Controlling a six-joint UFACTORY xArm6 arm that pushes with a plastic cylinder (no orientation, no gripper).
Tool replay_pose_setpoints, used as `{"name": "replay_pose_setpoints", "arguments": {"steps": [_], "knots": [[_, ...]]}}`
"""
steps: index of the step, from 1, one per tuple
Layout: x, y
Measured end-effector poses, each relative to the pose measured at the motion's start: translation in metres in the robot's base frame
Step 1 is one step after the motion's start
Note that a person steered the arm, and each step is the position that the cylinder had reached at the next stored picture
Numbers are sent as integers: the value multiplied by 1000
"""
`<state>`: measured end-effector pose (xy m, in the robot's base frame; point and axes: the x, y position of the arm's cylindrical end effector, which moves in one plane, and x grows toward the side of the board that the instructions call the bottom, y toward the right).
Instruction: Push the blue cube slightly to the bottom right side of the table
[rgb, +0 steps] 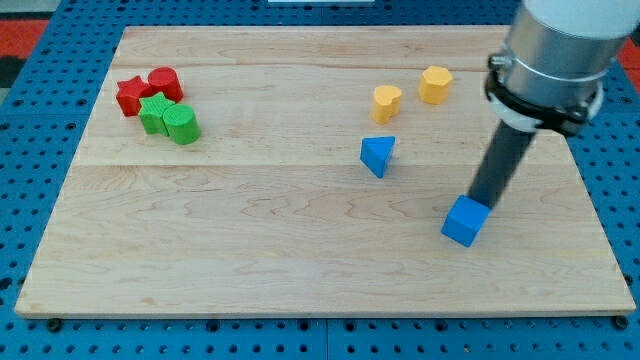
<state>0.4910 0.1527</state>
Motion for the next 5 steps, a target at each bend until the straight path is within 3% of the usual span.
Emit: {"name": "replay_pose_setpoints", "arguments": {"steps": [1,4,5], "knots": [[-11,-65],[24,-34],[24,3]]}}
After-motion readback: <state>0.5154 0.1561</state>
